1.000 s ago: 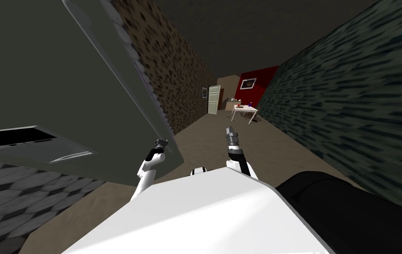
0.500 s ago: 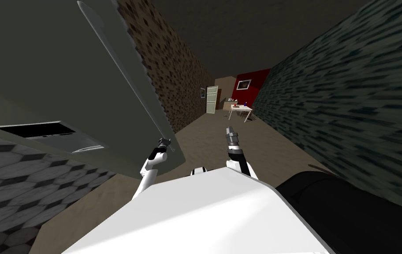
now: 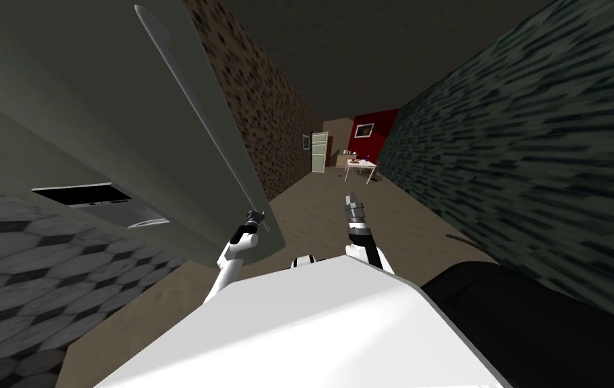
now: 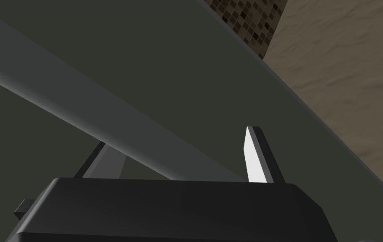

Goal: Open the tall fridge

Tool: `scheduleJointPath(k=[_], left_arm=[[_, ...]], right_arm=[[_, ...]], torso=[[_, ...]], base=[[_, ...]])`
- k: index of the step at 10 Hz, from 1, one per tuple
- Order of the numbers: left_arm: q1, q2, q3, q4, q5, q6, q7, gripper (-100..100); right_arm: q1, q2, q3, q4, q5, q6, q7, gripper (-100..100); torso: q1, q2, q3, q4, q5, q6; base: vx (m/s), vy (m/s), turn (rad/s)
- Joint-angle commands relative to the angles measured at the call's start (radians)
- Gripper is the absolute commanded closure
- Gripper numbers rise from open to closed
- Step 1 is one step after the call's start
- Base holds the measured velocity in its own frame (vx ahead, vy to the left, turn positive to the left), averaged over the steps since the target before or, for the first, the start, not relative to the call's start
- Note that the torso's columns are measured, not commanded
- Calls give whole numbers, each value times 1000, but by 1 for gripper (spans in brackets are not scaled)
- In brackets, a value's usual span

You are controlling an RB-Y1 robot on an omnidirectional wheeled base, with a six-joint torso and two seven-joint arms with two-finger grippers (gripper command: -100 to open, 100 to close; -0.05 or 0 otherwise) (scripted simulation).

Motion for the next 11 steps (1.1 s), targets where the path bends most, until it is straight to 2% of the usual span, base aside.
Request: scheduleJointPath(k=[1,2,3,5,6,8,9,11], left_arm=[[8,11,-31,-23,3,4,1,100],[14,17,-55,-35,7,4,4,100],[14,17,-55,-35,7,4,4,100],[24,28,-103,-59,16,3,10,100],[24,28,-103,-59,16,3,10,100],[34,40,-151,-83,25,3,17,100],[35,49,-138,-108,28,40,32,-100],[32,67,-133,-142,33,76,47,-100]], right_arm=[[0,0,0,0,0,0,0,0],[0,0,0,0,0,0,0,0],[0,0,0,0,0,0,0,0],[0,0,0,0,0,0,0,0],[0,0,0,0,0,0,0,0],[0,0,0,0,0,0,0,0],[0,0,0,0,0,0,0,0],[1,0,0,0,0,0,0,0]], torso=[[-1,-3,-1,1,-1,-2],[3,-4,-2,2,-1,-1],[4,0,-1,2,-1,0],[5,0,0,2,0,-5],[5,0,1,2,0,-2],[2,-2,0,2,0,-2],[2,-1,1,2,0,1],[-10,-14,-8,-1,-3,3]], base=[[-182,162,-85],[-229,208,-152],[-230,179,-102],[-256,184,-121],[-213,145,-78],[-234,163,-113],[-102,68,-7],[24,-66,58]])
